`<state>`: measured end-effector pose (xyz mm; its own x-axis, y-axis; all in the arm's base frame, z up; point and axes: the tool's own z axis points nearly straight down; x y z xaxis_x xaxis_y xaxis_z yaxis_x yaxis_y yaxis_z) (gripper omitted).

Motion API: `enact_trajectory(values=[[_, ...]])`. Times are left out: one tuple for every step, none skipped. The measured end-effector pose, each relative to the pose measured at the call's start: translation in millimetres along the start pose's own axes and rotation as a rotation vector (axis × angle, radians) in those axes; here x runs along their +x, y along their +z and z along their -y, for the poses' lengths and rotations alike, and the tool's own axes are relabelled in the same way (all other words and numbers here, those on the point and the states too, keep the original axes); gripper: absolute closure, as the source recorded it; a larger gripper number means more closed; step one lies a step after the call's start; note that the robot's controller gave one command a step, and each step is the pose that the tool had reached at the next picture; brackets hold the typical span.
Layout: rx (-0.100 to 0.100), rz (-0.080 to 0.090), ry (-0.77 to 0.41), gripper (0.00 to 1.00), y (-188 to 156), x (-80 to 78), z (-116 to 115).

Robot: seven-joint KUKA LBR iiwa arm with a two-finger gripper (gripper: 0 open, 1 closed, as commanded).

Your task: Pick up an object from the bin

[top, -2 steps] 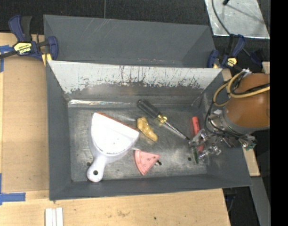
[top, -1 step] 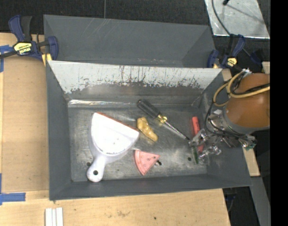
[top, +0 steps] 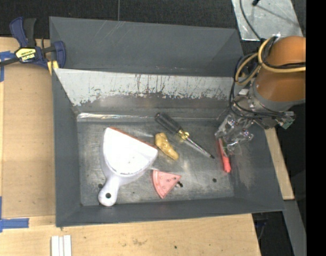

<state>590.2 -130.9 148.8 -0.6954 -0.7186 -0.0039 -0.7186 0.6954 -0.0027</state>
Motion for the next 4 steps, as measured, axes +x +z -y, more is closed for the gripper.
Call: enact_trajectory(values=[[-0.001,-0.001,0.0,0.0,0,0.1,0],[-0.001,-0.001,0.001,0.0,0,0.2,0],[0.008,0.001,-0.153,0.0,23,-10.3,-25],[0.011,0.008,-0.052,1.0,70,-3.8,-87]])
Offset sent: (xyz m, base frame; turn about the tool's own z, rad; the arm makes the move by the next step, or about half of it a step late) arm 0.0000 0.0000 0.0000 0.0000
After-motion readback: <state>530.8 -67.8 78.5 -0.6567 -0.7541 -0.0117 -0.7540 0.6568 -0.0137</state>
